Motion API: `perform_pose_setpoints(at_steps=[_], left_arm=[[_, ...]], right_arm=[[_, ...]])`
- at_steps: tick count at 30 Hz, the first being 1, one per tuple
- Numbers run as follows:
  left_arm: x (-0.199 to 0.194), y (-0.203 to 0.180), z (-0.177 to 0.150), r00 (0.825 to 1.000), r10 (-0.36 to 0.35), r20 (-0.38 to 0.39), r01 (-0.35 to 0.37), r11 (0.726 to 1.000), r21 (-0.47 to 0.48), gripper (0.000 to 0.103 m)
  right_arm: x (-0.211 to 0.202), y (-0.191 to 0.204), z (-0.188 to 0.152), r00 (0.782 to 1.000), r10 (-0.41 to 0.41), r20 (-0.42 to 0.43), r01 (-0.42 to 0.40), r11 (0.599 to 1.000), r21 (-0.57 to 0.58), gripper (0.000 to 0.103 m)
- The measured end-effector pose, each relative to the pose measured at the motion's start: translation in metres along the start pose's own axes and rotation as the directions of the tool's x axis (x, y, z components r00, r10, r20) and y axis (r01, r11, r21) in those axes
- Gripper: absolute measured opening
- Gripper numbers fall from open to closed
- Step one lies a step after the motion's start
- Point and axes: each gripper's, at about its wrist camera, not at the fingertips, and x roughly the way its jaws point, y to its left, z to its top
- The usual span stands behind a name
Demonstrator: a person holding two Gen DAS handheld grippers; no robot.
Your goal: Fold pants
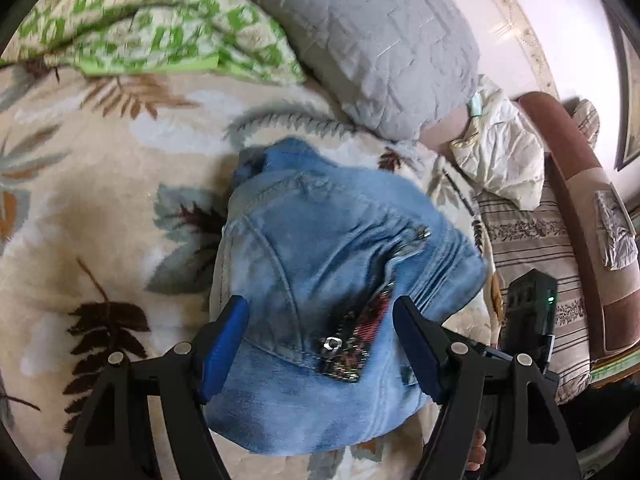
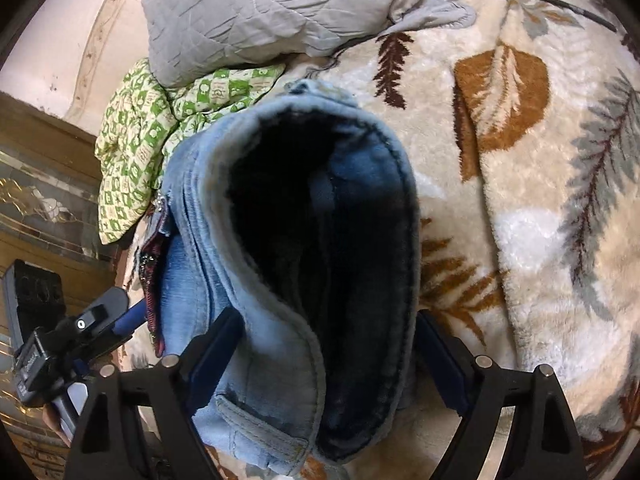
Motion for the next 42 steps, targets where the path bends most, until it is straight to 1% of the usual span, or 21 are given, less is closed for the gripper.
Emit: perform_pose_setpoints(at_steps=[2,4,8,10,13,16,18,21,24,26,29,31,42], left_arm=[[0.005,0.002,-0.001,1.000,-0.006,-0.010,0.006,1.000,0.001,0.075],[0.006,0.000,-0.001,1.000,0.005,-0.009,-0.004,1.000,0.015,0.075],[0.002,0.001,-0.001,1.000,-0.010,0.001,0.010,1.000,0.003,0.075],[0.006,0.002,-0.002,1.000,-0.002,-0.004,0.002,1.000,0.005,0.075],[0.013,-0.002,-0.004,0.999,0.029,-0.013,-0.029,0.999,0.024,0.075],[0.014,-0.008,-0.007,0.998,0.061,0.005,-0.061,0.996,0.059,0.075],[0.013,-0.009,-0.009,0.997,0.070,0.014,-0.071,0.996,0.058,0.075],[0.010,-0.009,-0.008,0.998,0.063,0.018,-0.064,0.996,0.058,0.075],[0.012,-0.006,-0.007,0.998,0.057,0.008,-0.057,0.997,0.049,0.075],[0.012,-0.007,-0.008,0.998,0.066,0.008,-0.067,0.996,0.054,0.075],[0.013,-0.010,-0.009,0.997,0.078,0.012,-0.079,0.995,0.064,0.075],[0.014,-0.011,-0.010,0.996,0.085,0.014,-0.086,0.994,0.070,0.075],[0.010,-0.009,-0.010,0.997,0.077,0.029,-0.078,0.996,0.051,0.075]], right_arm=[[0.001,0.000,0.000,1.000,-0.011,0.001,0.011,1.000,-0.004,0.086],[0.001,0.002,0.001,1.000,-0.017,0.002,0.017,1.000,-0.013,0.085],[0.003,0.004,0.002,1.000,-0.027,0.005,0.027,0.999,-0.017,0.082],[0.003,0.004,0.003,1.000,-0.022,0.007,0.023,1.000,-0.011,0.081],[0.006,0.008,0.004,1.000,-0.031,0.001,0.031,0.999,-0.022,0.081],[0.008,0.003,0.005,1.000,-0.020,-0.002,0.020,1.000,-0.003,0.081],[0.007,0.005,0.005,1.000,-0.024,0.003,0.024,1.000,-0.006,0.081],[0.004,0.007,0.004,0.999,-0.031,0.015,0.031,0.999,-0.020,0.081],[0.006,0.004,0.005,1.000,-0.021,0.010,0.021,1.000,-0.018,0.081],[0.006,0.002,0.004,1.000,-0.007,0.004,0.007,1.000,0.005,0.081],[0.002,0.006,0.005,1.000,-0.021,0.016,0.021,1.000,-0.013,0.081],[0.003,0.005,0.005,1.000,-0.016,0.011,0.016,1.000,-0.005,0.081],[0.002,0.006,0.005,1.000,-0.012,0.014,0.012,1.000,-0.008,0.081]])
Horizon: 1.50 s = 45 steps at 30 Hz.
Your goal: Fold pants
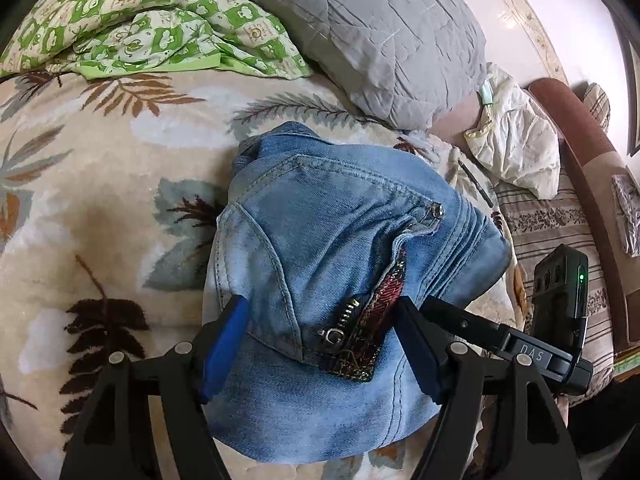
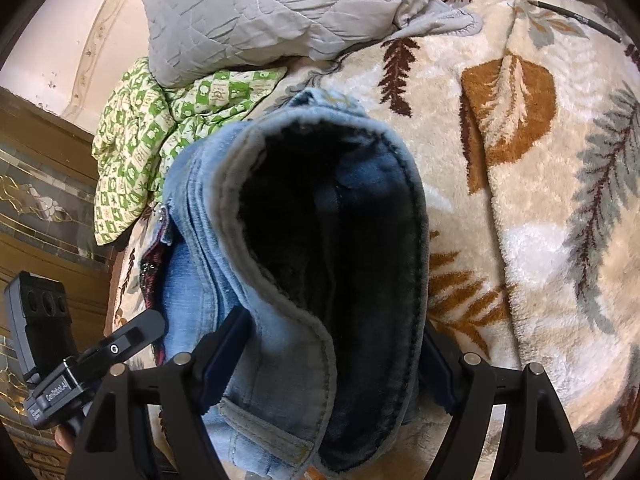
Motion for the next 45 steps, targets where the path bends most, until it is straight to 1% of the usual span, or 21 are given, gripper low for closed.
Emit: perform_pose_setpoints(at_steps=[14,18,20,21,22,23,24,25,26,27,28,29,31,32,34,36,37,39,40,43,45], left_arm=[[0.004,-0.003,0.004,1.000,0.011,0.014,-0.012,1.000,0.028,0.075],[0.004,0.003,0.012,1.000,-0.023,0.015,0.023,1.000,0.015,0.075],[0.006,0.013,0.016,0.998,-0.069,0.010,0.070,0.997,-0.032,0.075],[0.007,0.016,0.016,0.997,-0.083,0.008,0.083,0.995,-0.050,0.075],[0.008,0.018,0.016,0.996,-0.090,0.007,0.090,0.994,-0.065,0.073],[0.007,0.016,0.015,0.996,-0.092,0.009,0.093,0.994,-0.066,0.066],[0.004,0.014,0.014,0.995,-0.098,0.014,0.099,0.993,-0.065,0.054],[0.000,0.011,0.012,0.995,-0.097,0.016,0.098,0.993,-0.067,0.050],[-0.004,0.007,0.012,0.995,-0.094,0.021,0.095,0.994,-0.058,0.042],[-0.009,0.003,0.011,0.994,-0.102,0.027,0.103,0.994,-0.044,0.020],[-0.012,-0.001,0.010,0.989,-0.146,0.021,0.146,0.989,-0.035,0.006],[-0.015,-0.005,0.008,0.985,-0.175,0.006,0.175,0.984,-0.037,0.008],[-0.024,-0.015,0.004,0.996,-0.086,0.027,0.086,0.996,0.024,0.008],[-0.028,-0.015,0.002,0.996,-0.074,0.049,0.072,0.996,0.043,0.009],[-0.030,-0.007,0.006,0.995,-0.091,0.034,0.090,0.996,0.013,0.019],[-0.034,0.008,0.011,0.996,-0.064,0.058,0.067,0.997,-0.040,0.065],[-0.040,0.020,0.013,0.994,-0.024,0.105,0.032,0.997,-0.074,0.072],[-0.040,0.038,0.018,0.991,-0.005,0.130,0.020,0.993,-0.115,0.073],[-0.033,0.053,0.022,0.995,-0.014,0.101,0.031,0.986,-0.164,0.072],[-0.004,0.078,0.022,0.995,-0.094,0.014,0.095,0.965,-0.244,0.071],[0.014,0.088,0.018,0.988,-0.155,-0.015,0.144,0.944,-0.297,0.061]], right_arm=[[-0.006,-0.010,0.003,0.999,0.043,0.007,-0.043,0.998,0.036,0.081],[-0.005,-0.011,0.009,0.998,0.058,0.007,-0.058,0.998,0.037,0.080],[-0.001,-0.014,0.010,0.998,0.067,-0.002,-0.067,0.997,0.050,0.079],[0.002,-0.015,0.010,0.997,0.076,-0.007,-0.075,0.996,0.053,0.076],[0.004,-0.016,0.010,0.996,0.093,-0.014,-0.092,0.994,0.059,0.069],[0.006,-0.015,0.011,0.994,0.106,-0.019,-0.105,0.992,0.066,0.065],[0.006,-0.014,0.011,0.994,0.106,-0.021,-0.104,0.993,0.064,0.063],[0.006,-0.011,0.011,0.995,0.098,-0.021,-0.097,0.994,0.047,0.057],[0.005,-0.009,0.011,0.995,0.098,-0.019,-0.097,0.994,0.041,0.050],[0.003,-0.007,0.011,0.995,0.096,-0.016,-0.095,0.995,0.036,0.048],[0.001,-0.004,0.011,0.996,0.090,-0.011,-0.090,0.996,0.025,0.044],[-0.001,0.001,0.010,0.996,0.091,-0.005,-0.091,0.996,0.006,0.039],[-0.006,0.010,0.011,0.996,0.085,0.005,-0.084,0.996,-0.031,0.038],[-0.008,0.016,0.010,0.998,0.066,0.004,-0.066,0.996,-0.064,0.038],[-0.008,0.016,0.010,0.998,0.062,0.008,-0.061,0.996,-0.071,0.041],[-0.004,0.010,0.011,0.998,0.057,0.000,-0.057,0.997,-0.050,0.053],[-0.003,0.005,0.011,0.999,0.043,0.001,-0.042,0.999,-0.029,0.062],[-0.004,-0.002,0.010,0.998,0.060,0.006,-0.060,0.998,0.002,0.064],[-0.004,-0.004,0.011,0.997,0.074,0.002,-0.074,0.997,0.014,0.065],[-0.001,-0.005,0.012,0.996,0.085,-0.008,-0.084,0.996,0.028,0.067],[0.000,-0.008,0.012,0.996,0.093,-0.014,-0.092,0.995,0.044,0.067]])
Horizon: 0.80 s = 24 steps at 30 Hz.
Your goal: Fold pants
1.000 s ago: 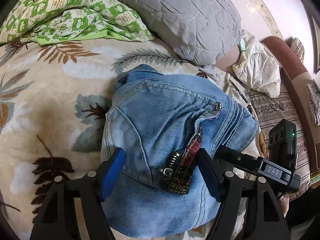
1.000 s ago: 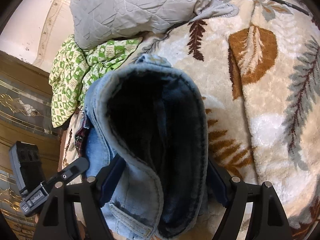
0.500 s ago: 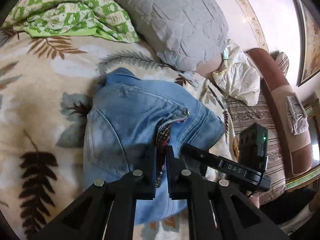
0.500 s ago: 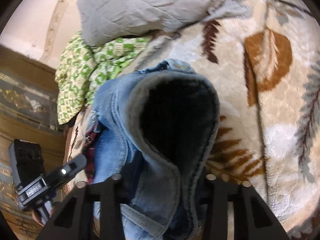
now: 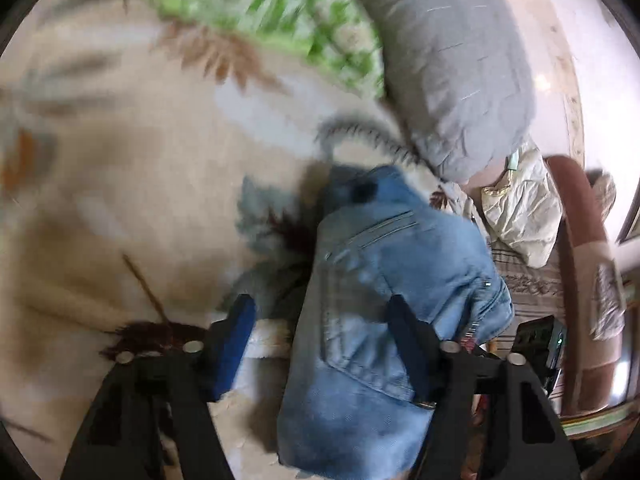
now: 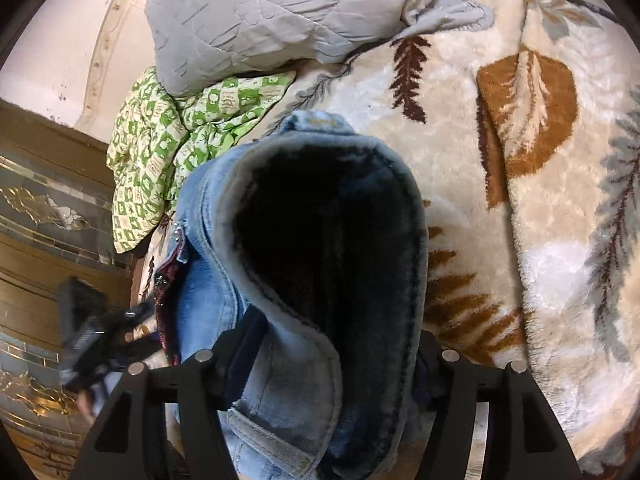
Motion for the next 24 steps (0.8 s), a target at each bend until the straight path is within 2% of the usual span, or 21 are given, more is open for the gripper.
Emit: perform_pose_setpoints(at_steps=[1,6,7,8,10,12,14,19,22,24], left_arm=[[0.008,0.003,-0.001,0.999,-0.038,-0.022,0.038,0.999,-0.020,0.061],[0.026,0.008,-0.004,0.993,-0.112,-0.040,0.108,0.991,-0.075,0.061],[0.026,0.005,-0.006,0.992,-0.115,-0.042,0.112,0.991,-0.079,0.057],[0.026,-0.002,-0.009,0.994,-0.100,-0.048,0.097,0.994,-0.056,0.040],[0.016,-0.022,-0.015,0.999,-0.040,-0.027,0.040,0.999,0.009,0.032],[0.004,-0.033,-0.019,0.999,-0.033,-0.009,0.033,0.999,0.035,0.025],[-0.012,-0.042,-0.024,0.999,-0.045,0.010,0.044,0.998,0.052,0.022],[-0.065,-0.057,-0.031,0.995,-0.036,0.095,0.027,0.995,0.097,0.021],[-0.081,-0.057,-0.021,0.990,-0.009,0.140,-0.008,0.993,0.120,0.021],[-0.075,-0.050,-0.012,0.989,0.005,0.147,-0.021,0.994,0.110,0.022]], right_arm=[[0.001,-0.002,0.000,1.000,0.007,-0.005,-0.007,1.000,0.010,0.068],[0.008,-0.013,0.002,0.999,0.036,-0.019,-0.035,0.998,0.053,0.070],[0.010,-0.014,0.002,0.999,0.045,-0.019,-0.044,0.997,0.060,0.068],[0.011,-0.015,0.002,0.998,0.053,-0.019,-0.051,0.997,0.064,0.065],[0.012,-0.010,0.001,0.998,0.055,-0.016,-0.054,0.998,0.044,0.053],[0.007,-0.004,0.001,0.999,0.050,0.005,-0.050,0.998,0.025,0.046],[-0.001,0.002,0.000,0.998,0.057,0.021,-0.057,0.998,0.004,0.040],[-0.016,0.034,0.001,0.993,0.110,0.029,-0.108,0.992,-0.063,0.038],[-0.016,0.057,0.011,0.989,0.147,0.027,-0.144,0.984,-0.102,0.038],[-0.011,0.067,0.016,0.989,0.144,0.024,-0.140,0.982,-0.124,0.038]])
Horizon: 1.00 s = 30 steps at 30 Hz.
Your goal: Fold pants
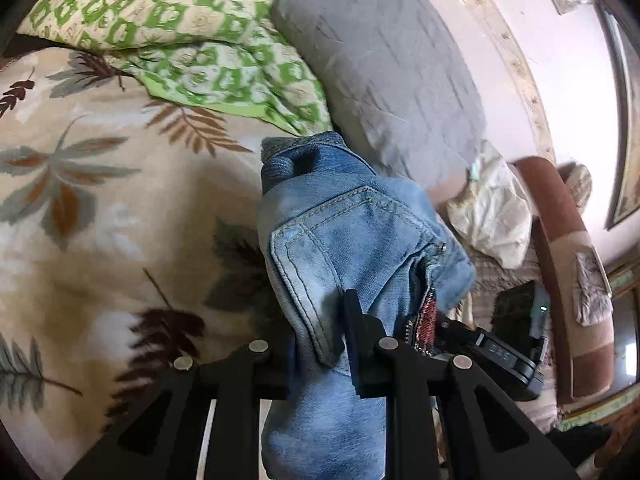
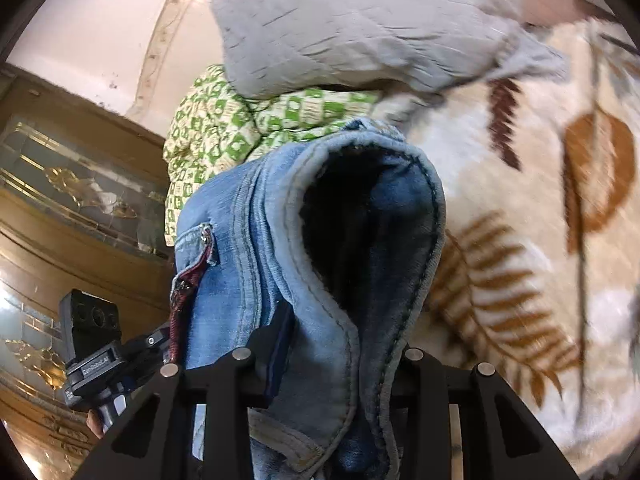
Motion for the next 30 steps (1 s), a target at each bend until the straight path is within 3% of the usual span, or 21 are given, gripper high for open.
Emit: perform_pose_setpoints(at_steps=[2,5,7,9,11,14,16,21,24,25,26,28,29,30], left_arm=[[0.018,0.013,0.003,1.000,-0.005,-0.009,0.005,1.000,-0.010,0.022],[0.055,0.046,0.001,0.998,-0.013,-0.056,0.007,0.995,-0.103,0.023],[0.073,0.063,-0.005,0.997,0.026,-0.073,-0.037,0.987,-0.154,0.033],[0.070,0.070,-0.007,0.999,0.002,-0.051,-0.012,0.982,-0.190,0.042],[0.060,0.062,-0.005,0.999,0.015,-0.045,-0.022,0.988,-0.153,0.043],[0.044,0.047,-0.010,0.998,0.050,-0.035,-0.053,0.996,-0.075,0.049],[0.032,0.039,-0.017,0.998,0.062,-0.024,-0.063,0.997,-0.036,0.053],[0.008,0.028,-0.040,0.998,0.057,-0.002,-0.057,0.998,0.038,0.053],[0.018,0.028,-0.049,0.998,0.044,-0.041,-0.042,0.998,0.048,0.053],[0.022,0.027,-0.050,0.997,0.055,-0.052,-0.053,0.997,0.048,0.052],[0.027,0.027,-0.052,0.995,0.074,-0.061,-0.071,0.996,0.055,0.052],[0.037,0.026,-0.057,0.984,0.171,-0.059,-0.165,0.982,0.086,0.051],[0.042,0.025,-0.059,0.978,0.197,-0.064,-0.190,0.976,0.105,0.047],[0.045,0.024,-0.062,0.976,0.207,-0.067,-0.199,0.973,0.117,0.043]], right_arm=[[0.013,-0.001,0.006,0.999,-0.031,-0.010,0.030,0.999,-0.020,0.038],[0.035,-0.025,0.007,0.998,-0.046,-0.044,0.046,0.999,0.004,0.038],[0.050,-0.042,0.005,0.997,-0.054,-0.063,0.055,0.998,0.024,0.041],[0.056,-0.054,0.002,0.998,-0.010,-0.067,0.014,0.998,0.059,0.049],[0.047,-0.052,0.003,0.999,-0.008,-0.054,0.012,0.997,0.072,0.052],[0.022,-0.038,0.002,0.997,-0.083,-0.009,0.083,0.996,0.045,0.064],[0.000,-0.030,-0.004,0.992,-0.119,0.039,0.118,0.993,0.026,0.064],[-0.045,-0.011,-0.031,0.994,-0.042,0.099,0.042,0.999,0.001,0.064],[-0.038,-0.008,-0.046,0.995,-0.063,0.072,0.062,0.998,0.005,0.064],[-0.032,-0.011,-0.049,0.996,-0.062,0.058,0.061,0.998,0.022,0.060],[-0.025,-0.014,-0.052,0.998,-0.050,0.040,0.048,0.998,0.042,0.048],[-0.007,-0.021,-0.056,0.999,-0.049,-0.013,0.049,0.997,0.061,0.031],[-0.001,-0.022,-0.058,0.998,-0.063,-0.025,0.064,0.996,0.055,0.017],[0.002,-0.019,-0.061,0.993,-0.114,-0.032,0.115,0.993,0.032,0.014]])
